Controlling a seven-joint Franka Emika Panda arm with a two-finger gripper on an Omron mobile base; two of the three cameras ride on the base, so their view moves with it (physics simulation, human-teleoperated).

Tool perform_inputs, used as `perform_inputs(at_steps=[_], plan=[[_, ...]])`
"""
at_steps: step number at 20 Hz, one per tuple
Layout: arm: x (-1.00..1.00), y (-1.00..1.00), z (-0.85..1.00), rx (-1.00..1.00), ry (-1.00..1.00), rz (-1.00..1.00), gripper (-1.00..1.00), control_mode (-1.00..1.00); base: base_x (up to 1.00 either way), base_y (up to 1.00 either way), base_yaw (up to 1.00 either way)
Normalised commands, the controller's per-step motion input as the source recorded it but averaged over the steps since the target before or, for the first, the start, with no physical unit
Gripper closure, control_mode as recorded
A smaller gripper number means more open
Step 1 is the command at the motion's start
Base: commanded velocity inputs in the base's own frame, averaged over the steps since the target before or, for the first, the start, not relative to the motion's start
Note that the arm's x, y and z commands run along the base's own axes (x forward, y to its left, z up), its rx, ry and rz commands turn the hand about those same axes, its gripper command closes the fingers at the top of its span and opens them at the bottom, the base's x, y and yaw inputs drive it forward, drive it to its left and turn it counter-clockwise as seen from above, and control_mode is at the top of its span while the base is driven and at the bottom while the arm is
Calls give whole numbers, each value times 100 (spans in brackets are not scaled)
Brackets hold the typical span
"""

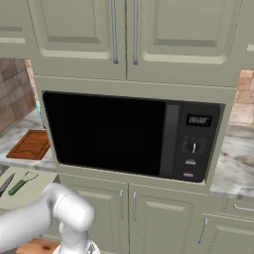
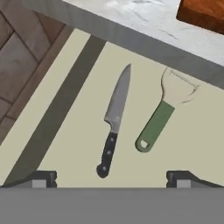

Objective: Open the drawer on the left and place the cutting tools on the cutting board.

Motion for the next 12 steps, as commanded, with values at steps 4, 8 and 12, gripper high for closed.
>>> perform_inputs(at_steps=[4,8,12], plan=[[6,5,-35,10,12,-2,-100,-100,0,0,0],[0,11,-37,6,11,-2,-100,-100,0,0,0],[0,6,-30,0,10,-4,-100,-100,0,0,0]])
